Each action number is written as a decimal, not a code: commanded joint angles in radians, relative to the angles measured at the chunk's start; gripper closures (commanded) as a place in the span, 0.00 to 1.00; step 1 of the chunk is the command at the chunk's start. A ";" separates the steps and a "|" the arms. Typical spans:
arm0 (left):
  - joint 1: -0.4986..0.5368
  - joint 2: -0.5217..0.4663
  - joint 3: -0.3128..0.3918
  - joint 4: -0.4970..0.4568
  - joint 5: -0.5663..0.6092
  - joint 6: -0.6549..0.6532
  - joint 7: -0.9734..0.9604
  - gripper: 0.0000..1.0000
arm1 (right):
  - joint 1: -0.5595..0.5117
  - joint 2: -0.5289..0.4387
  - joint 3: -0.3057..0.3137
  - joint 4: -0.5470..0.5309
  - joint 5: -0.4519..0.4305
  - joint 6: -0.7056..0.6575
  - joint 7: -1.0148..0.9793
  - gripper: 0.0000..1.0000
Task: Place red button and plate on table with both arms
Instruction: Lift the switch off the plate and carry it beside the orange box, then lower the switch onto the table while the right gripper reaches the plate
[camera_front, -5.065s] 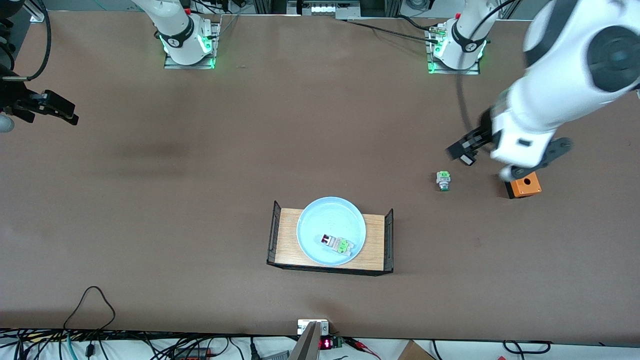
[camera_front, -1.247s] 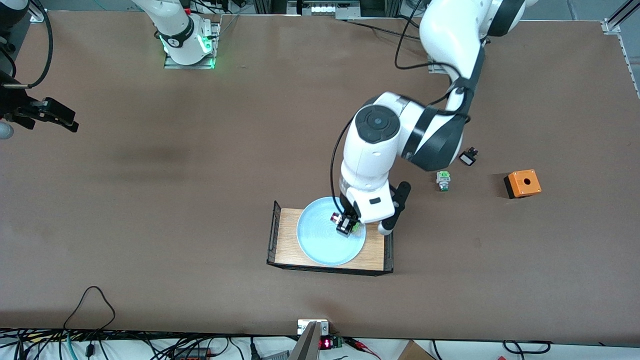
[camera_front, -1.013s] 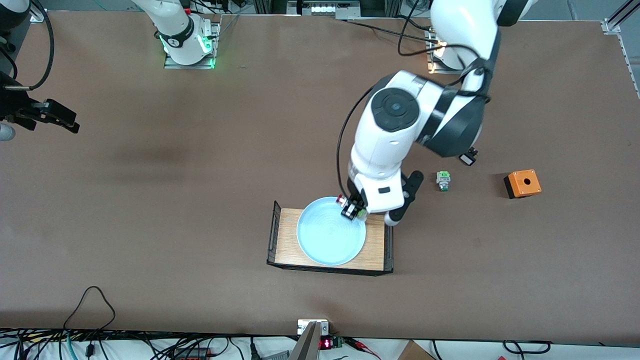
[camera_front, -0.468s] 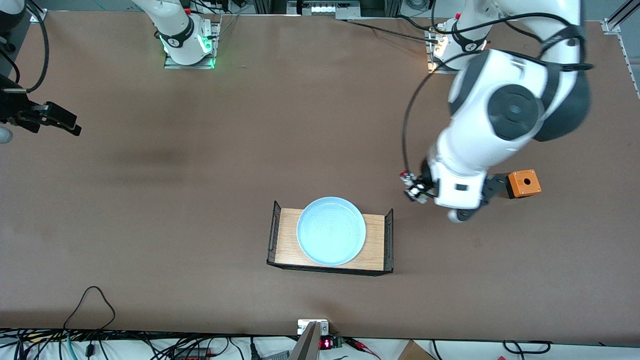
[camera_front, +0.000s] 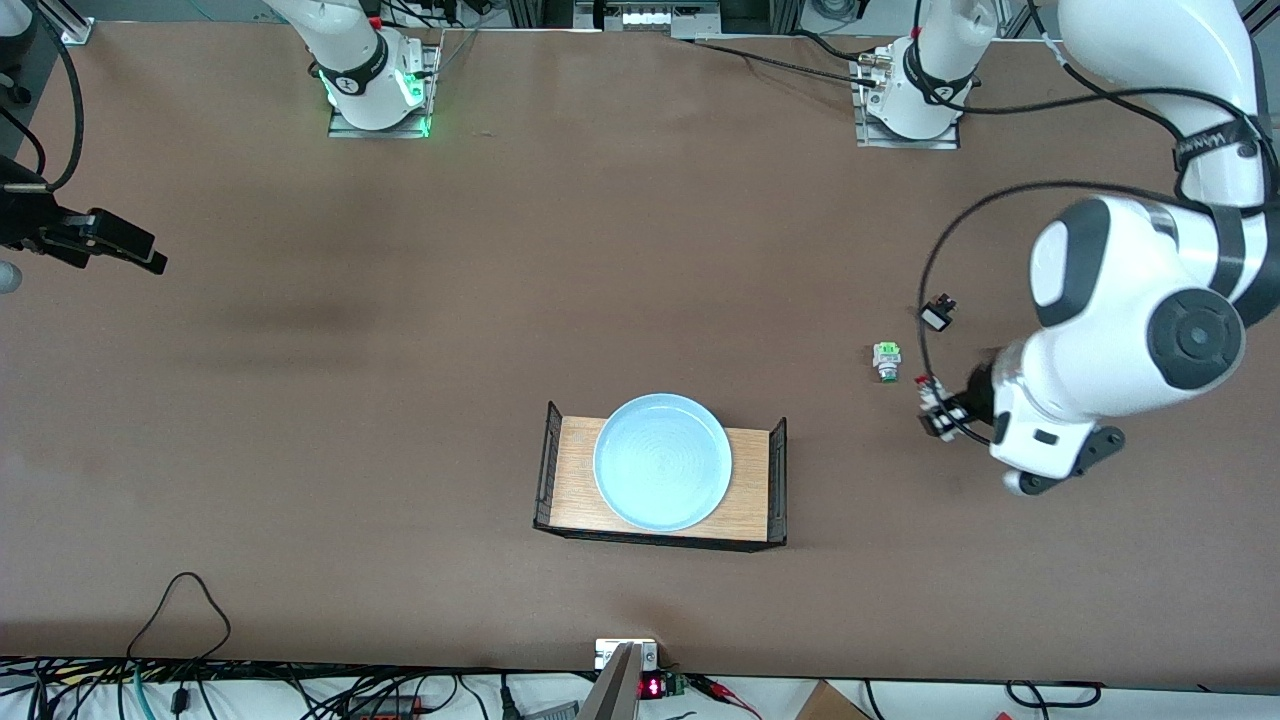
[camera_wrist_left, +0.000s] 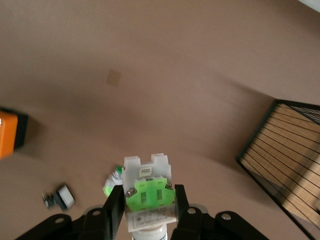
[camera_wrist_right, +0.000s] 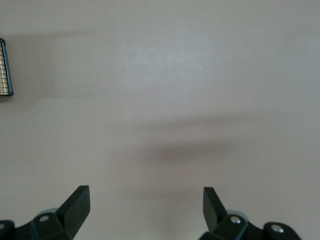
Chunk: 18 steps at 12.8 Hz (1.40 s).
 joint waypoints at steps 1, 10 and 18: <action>0.043 -0.033 -0.007 -0.164 -0.023 0.162 0.169 1.00 | 0.038 -0.007 0.022 0.003 0.010 -0.011 0.210 0.00; 0.152 0.078 -0.010 -0.352 -0.090 0.445 0.618 0.96 | 0.331 0.086 0.027 0.070 0.078 0.010 0.729 0.00; 0.152 0.148 -0.010 -0.349 -0.162 0.458 0.711 0.31 | 0.558 0.371 0.027 0.323 0.124 0.154 1.153 0.00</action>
